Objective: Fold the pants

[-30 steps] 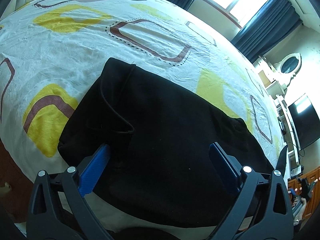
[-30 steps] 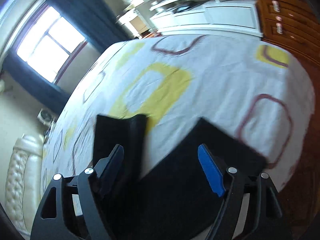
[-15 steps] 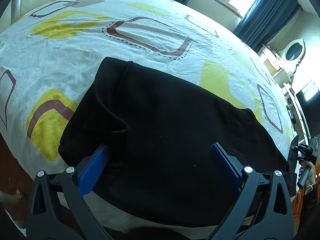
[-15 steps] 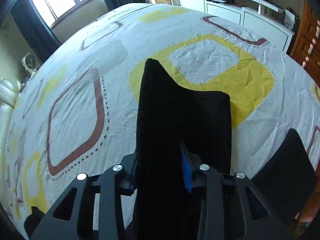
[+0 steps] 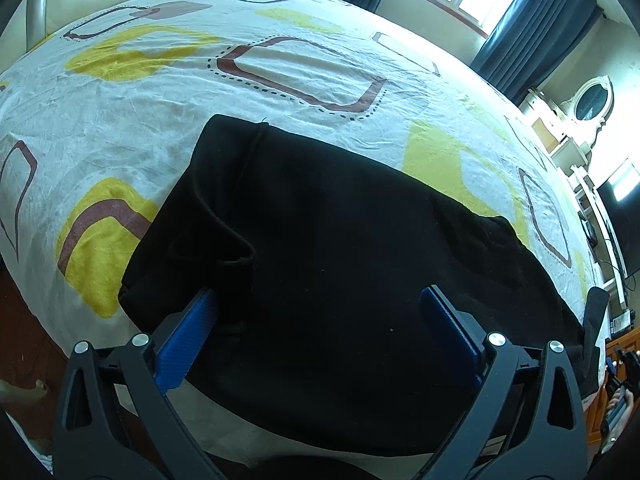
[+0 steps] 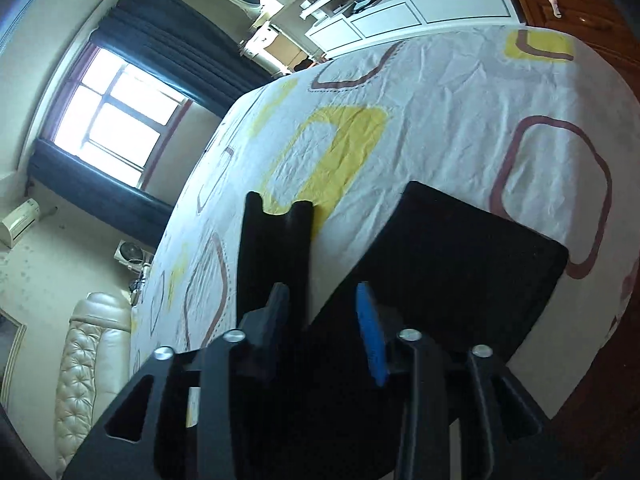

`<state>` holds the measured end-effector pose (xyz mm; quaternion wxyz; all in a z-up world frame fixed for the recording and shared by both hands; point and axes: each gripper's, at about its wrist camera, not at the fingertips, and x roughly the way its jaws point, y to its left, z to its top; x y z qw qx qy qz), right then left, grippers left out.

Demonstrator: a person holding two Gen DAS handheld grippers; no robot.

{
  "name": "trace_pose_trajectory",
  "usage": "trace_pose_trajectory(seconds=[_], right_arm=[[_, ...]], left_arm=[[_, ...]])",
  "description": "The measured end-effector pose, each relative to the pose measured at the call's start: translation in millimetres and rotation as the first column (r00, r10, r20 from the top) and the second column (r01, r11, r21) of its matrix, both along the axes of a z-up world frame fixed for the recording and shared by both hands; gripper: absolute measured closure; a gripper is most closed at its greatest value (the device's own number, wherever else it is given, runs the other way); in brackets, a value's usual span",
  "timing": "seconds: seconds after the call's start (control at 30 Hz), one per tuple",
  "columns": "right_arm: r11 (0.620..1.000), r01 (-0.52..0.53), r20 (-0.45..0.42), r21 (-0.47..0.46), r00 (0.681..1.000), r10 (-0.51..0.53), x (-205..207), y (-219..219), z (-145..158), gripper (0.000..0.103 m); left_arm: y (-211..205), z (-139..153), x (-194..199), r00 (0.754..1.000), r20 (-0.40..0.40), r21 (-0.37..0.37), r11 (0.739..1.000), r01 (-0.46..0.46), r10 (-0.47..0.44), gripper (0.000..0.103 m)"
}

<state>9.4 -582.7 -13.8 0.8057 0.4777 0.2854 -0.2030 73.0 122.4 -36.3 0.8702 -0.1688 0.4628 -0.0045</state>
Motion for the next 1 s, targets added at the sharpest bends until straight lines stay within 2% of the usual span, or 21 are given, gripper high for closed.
trace_pose_trajectory(seconds=[0.03,0.1,0.17,0.33,0.4,0.43,0.47,0.53,0.63,0.83,1.0], right_arm=[[1.0,-0.023,0.017,-0.005,1.0,0.023,12.4,3.3,4.7,0.031],[0.997,-0.072,0.026,-0.019,0.997,0.072,42.8,8.9,12.4,0.031],[0.993,-0.112,-0.002,-0.028,0.994,0.112,77.3,10.8,14.7,0.031],[0.993,-0.103,-0.076,0.059,0.991,0.107,140.5,0.1,-11.2,0.032],[0.992,-0.09,-0.104,0.088,0.99,0.099,156.5,-4.6,-26.0,0.054],[0.988,-0.097,-0.116,0.12,0.987,0.111,163.3,-6.0,-35.1,0.082],[0.983,-0.102,-0.126,0.155,0.985,0.122,167.3,-6.0,-43.3,0.097],[0.984,-0.082,-0.115,0.158,0.988,0.101,161.7,-5.4,-45.4,0.097],[0.988,-0.099,-0.051,0.122,0.993,0.106,139.5,-3.3,-27.5,0.097],[0.993,-0.052,0.053,0.108,0.997,0.047,48.2,-14.1,-2.3,0.097],[0.99,0.019,0.031,0.139,0.999,-0.024,-20.7,-23.9,-16.1,0.097]], left_arm=[[-0.7,-0.1,-0.2,1.0,0.001,0.005,1.0,0.0,0.0,0.003],[-1.3,-0.2,-0.4,1.0,0.002,0.011,1.0,-0.001,0.0,0.003],[-1.4,-0.3,-0.1,1.0,0.002,0.012,1.0,0.0,0.0,0.003],[-0.8,-0.6,0.7,1.0,-0.002,0.009,1.0,0.002,-0.002,0.003],[-1.2,-0.8,0.9,1.0,-0.003,0.01,1.0,0.003,-0.003,0.003],[-1.2,-1.1,1.1,1.0,-0.004,0.011,1.0,0.005,-0.005,0.003],[-1.4,-1.2,1.0,1.0,-0.004,0.013,1.0,0.006,-0.006,0.003],[-1.8,-1.5,1.0,1.0,-0.006,0.017,1.0,0.01,-0.01,0.003],[-1.4,-1.5,1.5,1.0,-0.006,0.014,1.0,0.008,-0.008,0.003],[-1.1,-1.1,2.0,1.0,-0.005,0.015,1.0,0.007,-0.006,0.003],[-0.9,-0.3,-1.6,1.0,0.004,0.01,1.0,-0.001,0.001,0.003]])
